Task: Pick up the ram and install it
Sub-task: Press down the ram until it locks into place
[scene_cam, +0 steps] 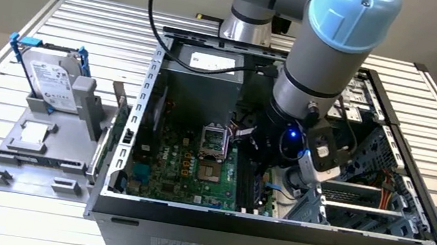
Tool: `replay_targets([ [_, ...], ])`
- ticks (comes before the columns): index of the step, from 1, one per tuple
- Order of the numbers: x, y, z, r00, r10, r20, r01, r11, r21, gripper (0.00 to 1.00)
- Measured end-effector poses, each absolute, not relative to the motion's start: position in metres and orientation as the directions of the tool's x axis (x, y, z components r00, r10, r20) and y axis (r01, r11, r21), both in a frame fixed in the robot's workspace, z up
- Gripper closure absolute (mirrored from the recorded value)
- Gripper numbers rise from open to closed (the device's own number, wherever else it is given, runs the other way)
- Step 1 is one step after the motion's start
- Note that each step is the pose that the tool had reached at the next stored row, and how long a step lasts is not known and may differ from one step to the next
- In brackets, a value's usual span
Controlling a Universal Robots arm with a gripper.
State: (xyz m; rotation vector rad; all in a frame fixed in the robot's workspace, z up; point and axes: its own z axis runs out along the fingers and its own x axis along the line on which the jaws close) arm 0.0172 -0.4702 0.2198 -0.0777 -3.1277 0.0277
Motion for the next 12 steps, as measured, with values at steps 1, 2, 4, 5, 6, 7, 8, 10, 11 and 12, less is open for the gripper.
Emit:
replay_targets([
  [1, 0.0172, -0.4702, 0.2191, -0.999, 0.05, 0.012, 0.049, 0.999, -0.018, 1.0],
  [2, 0.0172, -0.4702, 0.2183, -0.999, 0.05, 0.012, 0.05, 0.999, -0.019, 1.0],
  [4, 0.0172, -0.4702, 0.2169, -0.999, 0.05, 0.012, 0.05, 0.999, -0.019, 1.0],
  [5, 0.0172, -0.4702, 0.2169, -0.999, 0.05, 0.012, 0.05, 0.999, -0.019, 1.0],
  [6, 0.0172, -0.4702, 0.2169, -0.999, 0.05, 0.012, 0.05, 0.999, -0.019, 1.0],
  [7, 0.0172, -0.4702, 0.2169, -0.999, 0.05, 0.012, 0.05, 0.999, -0.019, 1.0],
  [8, 0.0172, -0.4702, 0.2173, -0.999, 0.05, 0.012, 0.05, 0.999, -0.019, 1.0],
  [10, 0.0172, -0.4701, 0.2181, -0.999, 0.05, 0.012, 0.05, 0.999, -0.018, 1.0],
  [11, 0.0173, -0.4701, 0.2182, -0.999, 0.05, 0.012, 0.049, 0.999, -0.018, 1.0],
  [12, 0.0178, -0.4701, 0.2184, -0.999, 0.048, 0.012, 0.048, 0.999, -0.018, 1.0],
])
